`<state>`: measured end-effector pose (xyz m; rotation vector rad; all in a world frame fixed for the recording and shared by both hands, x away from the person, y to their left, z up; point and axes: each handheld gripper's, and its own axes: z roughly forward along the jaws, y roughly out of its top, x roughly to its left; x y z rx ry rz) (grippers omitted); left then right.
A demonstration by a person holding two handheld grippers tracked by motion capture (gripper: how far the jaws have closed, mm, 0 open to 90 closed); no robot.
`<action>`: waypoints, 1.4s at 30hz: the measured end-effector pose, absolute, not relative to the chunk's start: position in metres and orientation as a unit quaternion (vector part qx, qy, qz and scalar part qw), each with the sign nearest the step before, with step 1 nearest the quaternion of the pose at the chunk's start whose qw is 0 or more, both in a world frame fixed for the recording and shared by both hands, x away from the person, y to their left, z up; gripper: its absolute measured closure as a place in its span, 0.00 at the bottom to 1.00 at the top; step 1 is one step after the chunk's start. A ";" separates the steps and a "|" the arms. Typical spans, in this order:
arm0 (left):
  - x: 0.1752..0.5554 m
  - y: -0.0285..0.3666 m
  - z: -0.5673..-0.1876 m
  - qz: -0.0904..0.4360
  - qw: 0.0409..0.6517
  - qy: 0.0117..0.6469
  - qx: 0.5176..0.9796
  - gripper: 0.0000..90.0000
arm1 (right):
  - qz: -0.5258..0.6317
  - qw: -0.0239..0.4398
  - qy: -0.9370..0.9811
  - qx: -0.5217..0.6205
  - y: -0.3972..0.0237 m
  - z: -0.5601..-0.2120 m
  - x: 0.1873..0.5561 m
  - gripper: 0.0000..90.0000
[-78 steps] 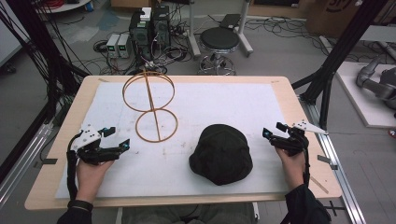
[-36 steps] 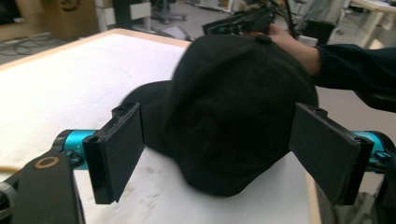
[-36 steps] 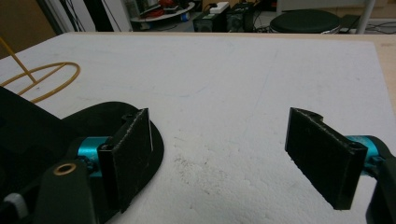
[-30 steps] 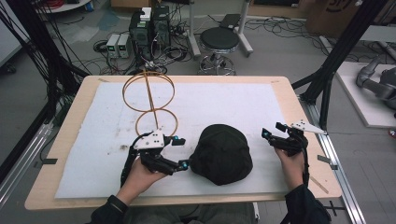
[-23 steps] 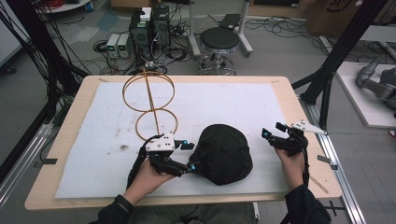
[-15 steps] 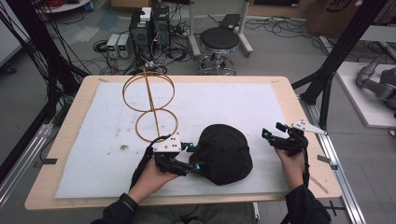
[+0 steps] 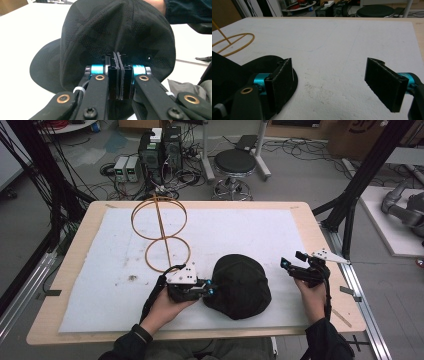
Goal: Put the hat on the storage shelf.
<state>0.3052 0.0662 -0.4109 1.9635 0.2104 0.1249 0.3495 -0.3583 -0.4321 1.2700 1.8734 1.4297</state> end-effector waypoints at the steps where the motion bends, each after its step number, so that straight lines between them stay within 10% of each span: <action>1: 0.305 0.067 -0.409 0.053 0.550 0.088 0.829 0.98 | 0.520 0.231 0.681 0.462 -0.358 -0.432 0.349 0.25; 42: 0.361 0.073 -0.268 0.067 0.615 0.035 0.785 0.99 | 0.519 0.232 0.680 0.462 -0.355 -0.431 0.349 0.25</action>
